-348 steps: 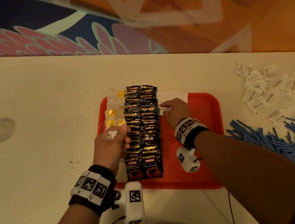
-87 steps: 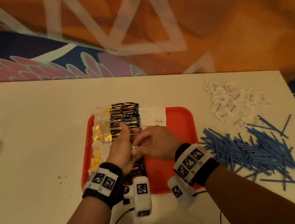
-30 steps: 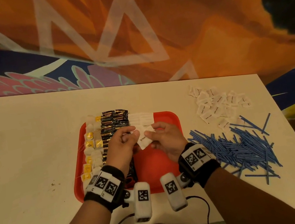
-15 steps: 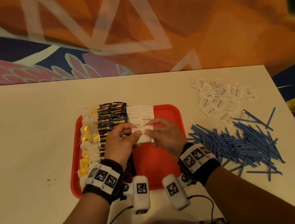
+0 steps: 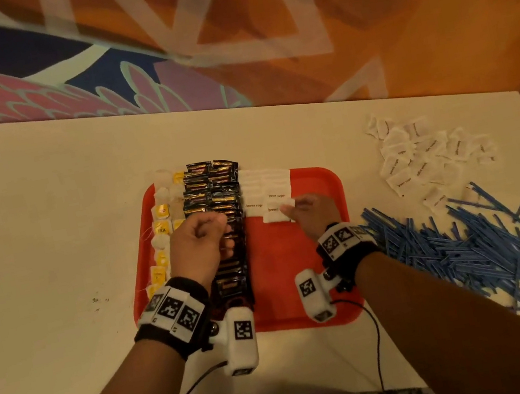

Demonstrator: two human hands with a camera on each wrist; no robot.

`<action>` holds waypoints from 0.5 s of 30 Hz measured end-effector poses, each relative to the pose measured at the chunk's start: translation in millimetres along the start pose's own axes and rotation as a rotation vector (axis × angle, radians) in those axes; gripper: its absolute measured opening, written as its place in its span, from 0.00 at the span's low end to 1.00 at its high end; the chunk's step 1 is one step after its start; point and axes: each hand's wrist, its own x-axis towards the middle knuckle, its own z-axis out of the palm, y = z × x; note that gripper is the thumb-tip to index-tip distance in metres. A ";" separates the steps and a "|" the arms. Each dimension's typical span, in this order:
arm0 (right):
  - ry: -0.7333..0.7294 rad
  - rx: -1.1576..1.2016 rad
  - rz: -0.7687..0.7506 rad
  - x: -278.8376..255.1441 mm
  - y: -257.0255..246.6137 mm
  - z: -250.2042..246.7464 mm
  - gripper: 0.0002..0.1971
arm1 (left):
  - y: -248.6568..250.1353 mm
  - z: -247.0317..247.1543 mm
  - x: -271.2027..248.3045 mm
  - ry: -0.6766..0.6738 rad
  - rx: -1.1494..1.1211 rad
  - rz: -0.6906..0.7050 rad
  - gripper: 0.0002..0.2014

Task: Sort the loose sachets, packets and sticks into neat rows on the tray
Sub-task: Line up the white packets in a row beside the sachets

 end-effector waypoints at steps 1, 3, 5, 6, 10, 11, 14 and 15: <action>-0.008 -0.029 0.012 7.4 -1.2 2.2 0.16 | -2.1 -5.8 -0.3 0.007 0.010 0.006 0.03; -0.018 -0.074 0.040 20.8 -2.9 8.3 0.19 | -5.8 -17.4 -1.6 0.032 0.018 0.007 0.03; -0.008 -0.090 0.064 32.3 -2.7 13.9 0.19 | -9.8 -28.4 -3.6 0.059 0.007 -0.009 0.03; 0.008 -0.097 0.074 36.2 -2.7 16.2 0.19 | -11.7 -33.2 -4.5 0.071 -0.002 -0.019 0.03; 0.066 -0.260 0.069 40.8 -0.9 23.5 0.16 | -18.6 -48.0 -4.3 0.096 -0.019 -0.058 0.03; 0.099 -0.275 0.066 40.4 0.8 24.7 0.15 | -19.9 -50.2 -4.1 0.101 -0.029 -0.069 0.03; 0.195 -0.274 0.006 37.9 5.7 29.4 0.13 | -21.6 -53.4 -5.3 0.119 -0.032 -0.074 0.03; 0.209 -0.295 -0.062 37.9 7.9 31.1 0.12 | -21.8 -54.0 -5.8 0.123 -0.032 -0.073 0.03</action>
